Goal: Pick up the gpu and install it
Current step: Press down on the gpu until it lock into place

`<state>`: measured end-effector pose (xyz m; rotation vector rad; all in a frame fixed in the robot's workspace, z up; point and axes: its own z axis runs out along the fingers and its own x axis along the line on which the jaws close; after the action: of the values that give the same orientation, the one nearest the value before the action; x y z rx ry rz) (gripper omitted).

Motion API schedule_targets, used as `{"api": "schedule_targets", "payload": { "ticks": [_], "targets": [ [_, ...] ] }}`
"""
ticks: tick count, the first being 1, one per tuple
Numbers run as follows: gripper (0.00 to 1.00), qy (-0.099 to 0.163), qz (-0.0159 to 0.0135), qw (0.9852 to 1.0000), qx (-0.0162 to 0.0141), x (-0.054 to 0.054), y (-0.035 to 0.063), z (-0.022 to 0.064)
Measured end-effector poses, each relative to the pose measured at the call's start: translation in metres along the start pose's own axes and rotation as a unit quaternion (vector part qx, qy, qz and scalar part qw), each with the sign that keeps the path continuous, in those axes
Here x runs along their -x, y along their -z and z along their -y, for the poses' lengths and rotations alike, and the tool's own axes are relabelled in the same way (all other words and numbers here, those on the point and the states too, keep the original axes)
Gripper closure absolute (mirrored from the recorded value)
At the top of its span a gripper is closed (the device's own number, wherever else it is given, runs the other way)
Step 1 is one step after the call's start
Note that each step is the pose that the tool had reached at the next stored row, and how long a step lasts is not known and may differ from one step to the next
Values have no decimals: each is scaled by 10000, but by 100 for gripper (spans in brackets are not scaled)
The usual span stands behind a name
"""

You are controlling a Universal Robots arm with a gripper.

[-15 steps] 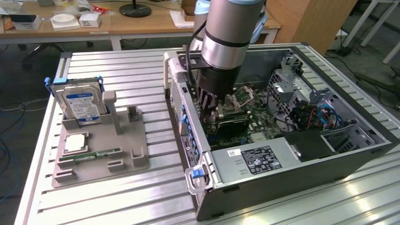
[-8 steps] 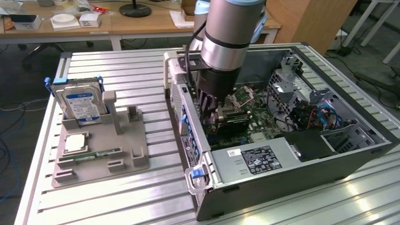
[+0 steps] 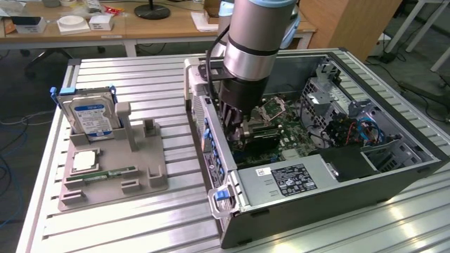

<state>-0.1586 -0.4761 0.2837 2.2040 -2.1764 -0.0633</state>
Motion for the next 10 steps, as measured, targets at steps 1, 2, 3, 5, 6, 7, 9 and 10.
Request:
{"api": "schedule_targets", "payload": {
  "ticks": [1,2,3,5,6,7,9,10],
  "targets": [
    [90,-1,-1,10000,0,5,-4,0],
    [90,-1,-1,10000,0,13,-8,0],
    [90,0,-1,10000,0,24,-11,0],
    [90,1,-3,10000,0,41,-15,1],
    [90,1,-2,10000,-1,47,-18,2],
    [90,1,2,10000,-1,49,-25,3],
    [90,0,0,10000,0,49,-38,3],
    [90,0,-1,10000,0,49,-42,4]
  ]
}}
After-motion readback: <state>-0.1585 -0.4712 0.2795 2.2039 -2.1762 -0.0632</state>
